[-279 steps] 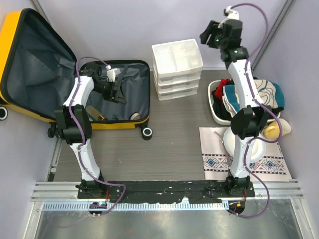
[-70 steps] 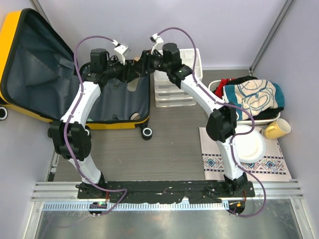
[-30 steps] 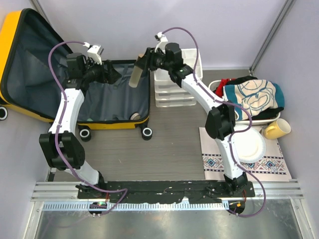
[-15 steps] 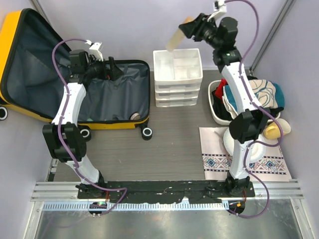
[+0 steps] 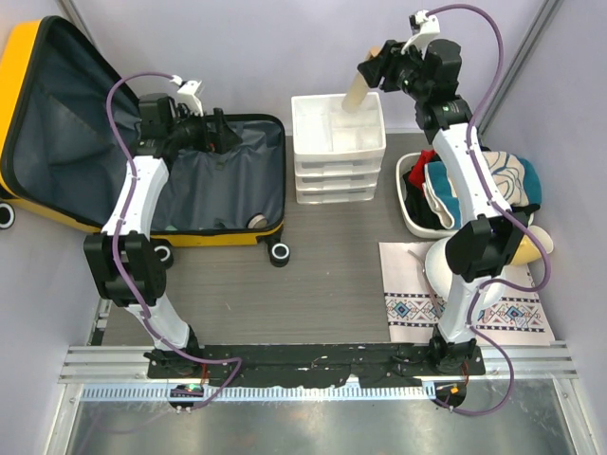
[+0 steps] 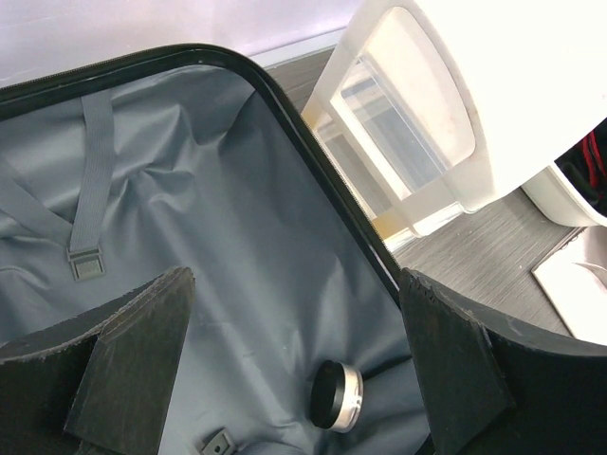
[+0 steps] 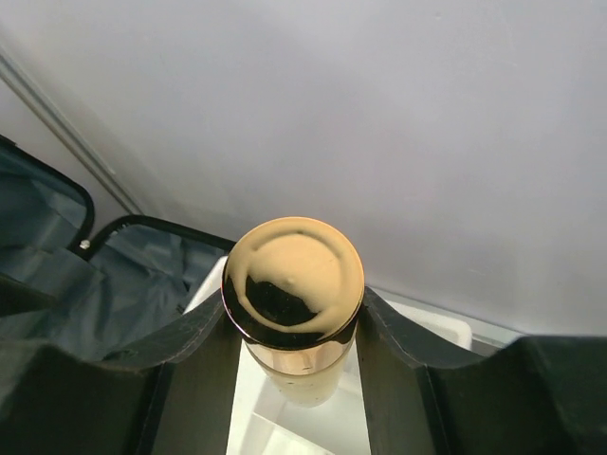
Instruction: Open, take out, and arrange the luggage
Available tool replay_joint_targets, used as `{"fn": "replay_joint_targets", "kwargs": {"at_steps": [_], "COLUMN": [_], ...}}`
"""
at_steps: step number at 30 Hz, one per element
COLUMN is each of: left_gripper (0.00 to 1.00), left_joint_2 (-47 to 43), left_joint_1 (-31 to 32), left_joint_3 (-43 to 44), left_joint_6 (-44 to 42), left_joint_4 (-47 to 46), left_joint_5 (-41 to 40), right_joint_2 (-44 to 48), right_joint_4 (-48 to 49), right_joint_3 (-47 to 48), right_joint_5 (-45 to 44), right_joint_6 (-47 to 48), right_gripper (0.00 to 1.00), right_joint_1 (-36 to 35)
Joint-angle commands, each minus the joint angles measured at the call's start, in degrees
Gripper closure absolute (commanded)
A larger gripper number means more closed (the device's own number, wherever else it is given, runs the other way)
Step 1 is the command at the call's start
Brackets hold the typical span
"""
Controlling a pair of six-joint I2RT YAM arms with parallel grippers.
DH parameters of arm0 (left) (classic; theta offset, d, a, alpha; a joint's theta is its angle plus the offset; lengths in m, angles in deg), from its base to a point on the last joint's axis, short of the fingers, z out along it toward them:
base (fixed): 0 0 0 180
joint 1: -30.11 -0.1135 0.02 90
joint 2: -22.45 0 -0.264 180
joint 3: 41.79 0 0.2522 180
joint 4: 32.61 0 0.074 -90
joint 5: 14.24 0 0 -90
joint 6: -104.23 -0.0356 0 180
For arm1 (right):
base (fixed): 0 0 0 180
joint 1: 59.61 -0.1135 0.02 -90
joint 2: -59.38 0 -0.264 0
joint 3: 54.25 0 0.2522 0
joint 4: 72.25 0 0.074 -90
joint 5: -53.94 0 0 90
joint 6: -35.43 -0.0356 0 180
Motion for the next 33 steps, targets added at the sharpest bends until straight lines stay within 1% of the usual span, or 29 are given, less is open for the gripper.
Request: {"fn": "replay_joint_targets", "kwargs": {"at_steps": [1, 12, 13, 18, 23, 24, 28, 32, 33], "left_gripper": [0.08, 0.07, 0.07, 0.07, 0.07, 0.07, 0.06, 0.06, 0.06], "left_joint_2": [-0.71, -1.07, -1.07, -0.8, -1.15, -1.24, -1.16, -0.45, -0.28], "left_joint_1": [0.0, 0.0, 0.09, 0.0, 0.09, 0.01, 0.09, 0.09, 0.01], "left_joint_3": [2.07, 1.46, 1.37, 1.19, 0.32, 0.14, -0.21, 0.49, 0.75], "left_joint_6": [-1.11, -2.25, -2.34, -3.31, -3.75, -5.14, -5.85, -7.44, -7.79], "left_joint_4": [0.03, 0.47, 0.56, 1.78, 2.05, 1.96, 2.57, 4.95, 5.65], "left_joint_5": [0.72, 0.37, 0.28, -0.07, -0.42, -0.42, -0.69, -1.74, -3.48], "right_joint_2": [1.8, 0.22, 0.04, -1.89, -2.86, -3.03, -4.79, -6.72, -6.81], "right_joint_4": [3.77, 5.17, 6.3, 6.05, 5.61, 6.04, 4.65, 1.57, 0.78], "right_joint_3": [2.6, 2.61, 2.17, 3.75, 3.22, 3.14, 5.32, 7.79, 7.88], "right_joint_5": [-3.81, -7.42, -7.42, -7.59, -9.0, -9.35, -9.36, -8.65, -8.91], "right_joint_6": [5.23, 7.16, 7.43, 7.78, 10.76, 11.99, 13.66, 13.23, 12.97], "right_gripper": [0.99, 0.99, 0.99, 0.99, 0.99, 0.99, 0.99, 0.99, 0.91], "right_joint_1": [-0.2, -0.2, -0.2, -0.2, -0.2, -0.28, -0.37, -0.55, -0.72]}}
